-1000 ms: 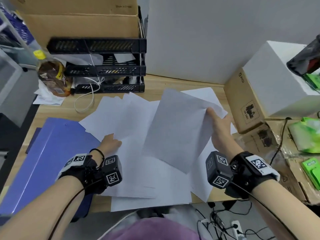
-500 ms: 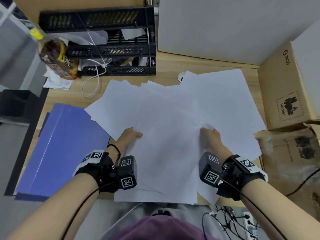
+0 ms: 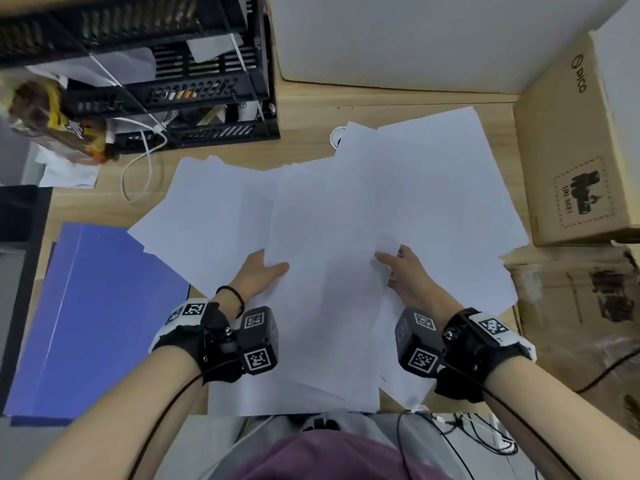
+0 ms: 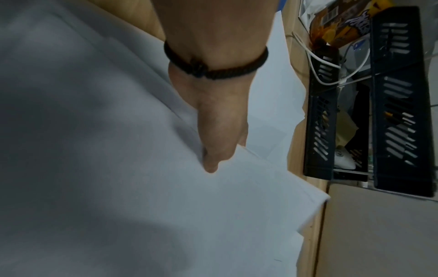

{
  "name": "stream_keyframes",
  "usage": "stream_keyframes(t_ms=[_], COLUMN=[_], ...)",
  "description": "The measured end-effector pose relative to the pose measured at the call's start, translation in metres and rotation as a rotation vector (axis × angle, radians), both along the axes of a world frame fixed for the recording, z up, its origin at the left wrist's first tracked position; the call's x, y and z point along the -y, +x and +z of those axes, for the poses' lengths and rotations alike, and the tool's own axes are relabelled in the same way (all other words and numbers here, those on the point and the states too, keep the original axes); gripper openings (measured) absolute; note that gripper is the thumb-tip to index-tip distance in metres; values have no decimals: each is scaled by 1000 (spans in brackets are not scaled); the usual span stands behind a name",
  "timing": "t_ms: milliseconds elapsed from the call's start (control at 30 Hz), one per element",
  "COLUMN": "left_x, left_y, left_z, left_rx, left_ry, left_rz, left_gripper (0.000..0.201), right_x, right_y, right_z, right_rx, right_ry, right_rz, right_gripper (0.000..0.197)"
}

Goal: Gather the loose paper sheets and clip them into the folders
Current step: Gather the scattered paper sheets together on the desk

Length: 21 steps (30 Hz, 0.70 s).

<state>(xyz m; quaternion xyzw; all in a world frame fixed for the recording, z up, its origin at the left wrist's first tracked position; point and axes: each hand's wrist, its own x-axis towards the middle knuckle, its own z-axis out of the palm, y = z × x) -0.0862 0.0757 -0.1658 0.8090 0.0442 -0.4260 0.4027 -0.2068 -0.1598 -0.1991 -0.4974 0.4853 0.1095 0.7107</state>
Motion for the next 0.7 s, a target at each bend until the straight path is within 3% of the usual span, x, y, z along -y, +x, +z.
stream_keyframes(t_ms=[200, 300, 533, 700], left_x=[30, 36, -5, -27], left_y=[14, 18, 19, 21], left_z=[40, 55, 71, 106], left_rx=[174, 187, 160, 325], left_ry=[-287, -386, -489, -637], left_rz=[107, 141, 383, 390], left_gripper=[15, 14, 22, 25], right_x=[2, -7, -32, -57], right_y=[-2, 3, 17, 44], right_z=[18, 37, 91, 135], right_rx=[72, 142, 301, 485], right_ry=[16, 12, -206, -276], right_rz=[-25, -12, 166, 221], right_gripper=[24, 35, 18, 26])
